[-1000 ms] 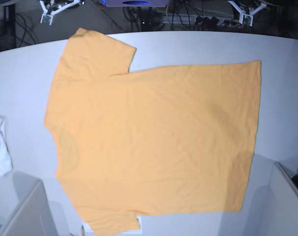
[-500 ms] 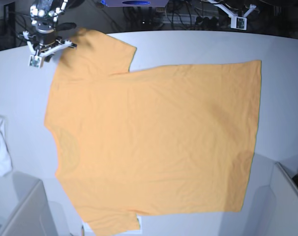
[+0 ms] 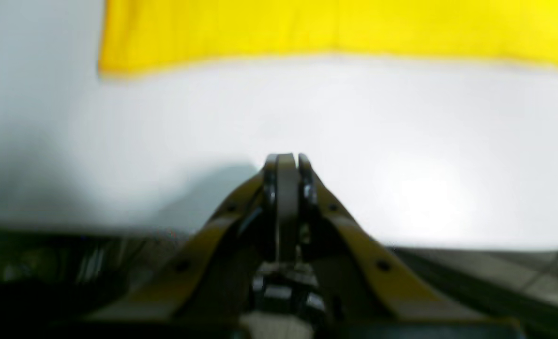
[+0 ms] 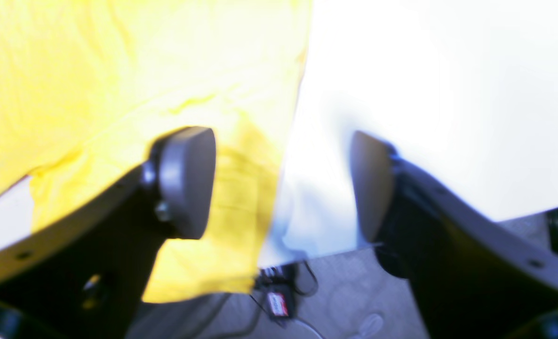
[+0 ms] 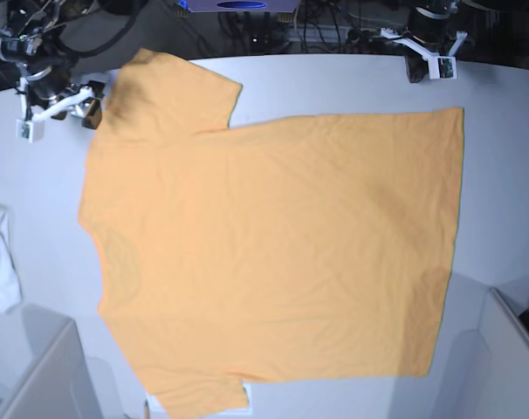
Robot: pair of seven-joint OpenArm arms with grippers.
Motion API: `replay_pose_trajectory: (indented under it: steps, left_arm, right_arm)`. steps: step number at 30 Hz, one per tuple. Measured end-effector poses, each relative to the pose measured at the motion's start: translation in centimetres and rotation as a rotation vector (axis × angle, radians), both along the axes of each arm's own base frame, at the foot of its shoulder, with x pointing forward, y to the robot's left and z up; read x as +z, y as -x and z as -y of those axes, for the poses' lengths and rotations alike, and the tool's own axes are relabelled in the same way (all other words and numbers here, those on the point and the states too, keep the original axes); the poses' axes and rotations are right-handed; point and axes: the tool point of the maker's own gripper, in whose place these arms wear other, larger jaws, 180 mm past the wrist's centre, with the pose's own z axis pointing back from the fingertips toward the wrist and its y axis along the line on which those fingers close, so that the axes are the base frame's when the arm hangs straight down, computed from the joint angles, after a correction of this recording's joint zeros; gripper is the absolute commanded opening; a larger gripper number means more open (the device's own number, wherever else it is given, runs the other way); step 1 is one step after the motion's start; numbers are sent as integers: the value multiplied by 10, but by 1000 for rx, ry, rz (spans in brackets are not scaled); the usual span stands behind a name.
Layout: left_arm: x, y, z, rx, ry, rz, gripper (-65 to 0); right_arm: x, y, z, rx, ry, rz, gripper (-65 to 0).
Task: Fold the T-shirt properly
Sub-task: 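Move both grippers down to the shirt's shoulder corners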
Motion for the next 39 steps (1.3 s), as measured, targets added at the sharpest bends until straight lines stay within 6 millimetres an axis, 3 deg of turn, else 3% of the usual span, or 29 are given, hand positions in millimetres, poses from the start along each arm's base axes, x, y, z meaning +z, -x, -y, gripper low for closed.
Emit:
replay_pose_trajectory:
  steps: [3, 7, 12, 16, 21, 28, 33, 35, 39]
  left_arm:
    - [6, 4, -22, 152, 79, 24, -627]
    - [20, 4, -59, 318, 141, 94, -413]
    - [38, -8, -63, 273, 191, 175, -262]
    - [42, -16, -66, 258, 195, 214, -252]
    - [23, 0, -73, 298, 195, 156, -252]
    - [11, -6, -79, 327, 209, 159, -252]
    - [13, -14, -67, 293, 248, 190, -252]
    - [11, -17, -68, 294, 252, 195, -252]
    - [3, -22, -72, 316, 258, 197, -252]
  right_arm:
    - [-17, 1, 9, -41, -37, -27, -213]
    - [-41, 13, 4, -41, -98, -93, -243]
    - [-45, 7, -11, 6, -118, -96, -273]
    - [-47, 6, -20, 30, -128, -106, -273]
    - [-51, 12, -36, 13, -178, -98, -273]
    - [-53, 11, -60, 102, -195, -98, -275]
    - [-53, 10, -64, 103, -204, -86, -282]
    - [-53, 10, -63, 103, -201, -88, -344]
    - [-59, 16, -63, 104, -200, -123, -650]
